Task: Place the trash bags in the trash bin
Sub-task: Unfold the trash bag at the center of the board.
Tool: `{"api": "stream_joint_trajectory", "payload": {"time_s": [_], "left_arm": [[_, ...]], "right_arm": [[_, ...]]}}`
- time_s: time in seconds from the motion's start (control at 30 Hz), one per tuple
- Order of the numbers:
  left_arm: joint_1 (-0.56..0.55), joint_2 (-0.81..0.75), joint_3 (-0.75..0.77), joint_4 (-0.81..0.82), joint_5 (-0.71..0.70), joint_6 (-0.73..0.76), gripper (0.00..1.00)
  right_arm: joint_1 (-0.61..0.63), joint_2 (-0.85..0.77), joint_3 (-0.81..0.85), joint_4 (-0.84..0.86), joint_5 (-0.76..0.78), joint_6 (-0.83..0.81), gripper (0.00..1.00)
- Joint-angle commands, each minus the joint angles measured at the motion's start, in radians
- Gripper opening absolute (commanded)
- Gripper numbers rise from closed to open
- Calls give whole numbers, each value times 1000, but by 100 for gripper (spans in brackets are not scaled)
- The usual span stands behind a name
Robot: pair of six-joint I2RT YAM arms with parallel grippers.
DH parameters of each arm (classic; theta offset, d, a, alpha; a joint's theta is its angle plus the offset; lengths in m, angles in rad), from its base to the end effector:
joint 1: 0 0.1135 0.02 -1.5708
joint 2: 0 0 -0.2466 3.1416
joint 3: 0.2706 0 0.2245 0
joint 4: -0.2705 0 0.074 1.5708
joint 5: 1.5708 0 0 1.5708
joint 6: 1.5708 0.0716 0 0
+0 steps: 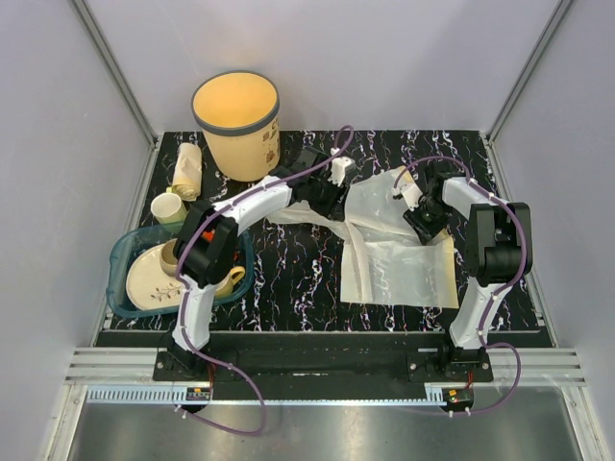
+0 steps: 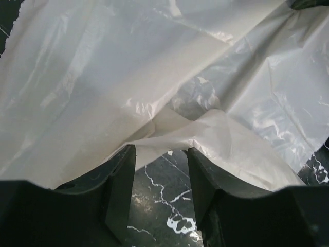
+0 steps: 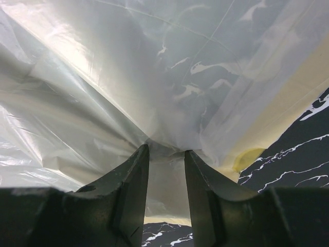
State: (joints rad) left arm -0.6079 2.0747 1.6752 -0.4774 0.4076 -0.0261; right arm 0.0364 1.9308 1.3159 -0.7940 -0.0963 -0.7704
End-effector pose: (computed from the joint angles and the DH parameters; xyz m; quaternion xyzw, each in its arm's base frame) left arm 0.3541 -0.2809 0.1932 0.3301 0.8625 -0.2847 0.2571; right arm 0.3411 0.0193 0.1251 -0.3944 0.9141 0.0158 0.0926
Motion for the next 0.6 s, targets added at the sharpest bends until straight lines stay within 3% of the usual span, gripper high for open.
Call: {"api": "stream_joint_trajectory", "payload": {"time_s": [0.0,0.3,0.57], "left_arm": [[-6,80,72,34,-9,-43,48],[-9,140,64,-21,-111,-18,54],[40,-2,-37,-82,-154,102,55]], "right_arm": [[5,-26,28,-19,-19,-21,43],[3,-26,32,-22,-14,-29,43],[2,-27,20,-8,12,-40,43]]}}
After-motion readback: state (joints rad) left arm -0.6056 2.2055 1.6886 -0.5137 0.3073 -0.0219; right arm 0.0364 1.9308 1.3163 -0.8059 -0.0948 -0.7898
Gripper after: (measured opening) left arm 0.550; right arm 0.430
